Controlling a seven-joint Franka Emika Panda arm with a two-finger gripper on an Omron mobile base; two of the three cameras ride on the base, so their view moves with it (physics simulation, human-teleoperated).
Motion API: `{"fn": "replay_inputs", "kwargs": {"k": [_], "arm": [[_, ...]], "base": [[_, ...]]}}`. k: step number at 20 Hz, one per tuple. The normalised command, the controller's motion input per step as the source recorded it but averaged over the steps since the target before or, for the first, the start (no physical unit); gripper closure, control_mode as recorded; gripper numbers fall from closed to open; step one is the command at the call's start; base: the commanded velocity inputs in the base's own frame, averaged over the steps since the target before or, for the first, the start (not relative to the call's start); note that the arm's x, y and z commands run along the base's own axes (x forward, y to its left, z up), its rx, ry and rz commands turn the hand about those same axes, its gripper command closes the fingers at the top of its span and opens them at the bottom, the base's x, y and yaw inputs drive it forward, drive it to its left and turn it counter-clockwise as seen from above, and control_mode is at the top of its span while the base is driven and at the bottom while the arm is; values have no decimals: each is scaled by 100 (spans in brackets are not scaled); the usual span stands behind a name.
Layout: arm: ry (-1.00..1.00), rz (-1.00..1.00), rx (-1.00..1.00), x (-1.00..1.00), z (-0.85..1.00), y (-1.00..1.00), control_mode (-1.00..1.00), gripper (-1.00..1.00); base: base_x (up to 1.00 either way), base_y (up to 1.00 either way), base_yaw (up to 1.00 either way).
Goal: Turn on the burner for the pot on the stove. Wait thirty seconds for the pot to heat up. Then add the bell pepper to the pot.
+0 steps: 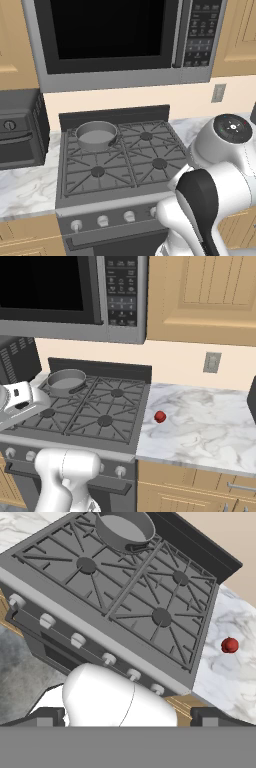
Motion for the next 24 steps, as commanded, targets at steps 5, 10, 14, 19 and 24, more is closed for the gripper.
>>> {"fn": "replay_inputs", "kwargs": {"k": [5, 10, 14, 19, 24], "arm": [[0, 0, 0, 0, 0, 0, -100, -100], [0, 0, 0, 0, 0, 0, -100, -100], [0, 0, 0, 0, 0, 0, -100, -100], [0, 0, 0, 0, 0, 0, -100, -100], [0, 0, 0, 0, 0, 0, -100, -100]], "base": [[0, 0, 0], [0, 0, 0], [0, 0, 0], [0, 0, 0], [0, 0, 0]]}}
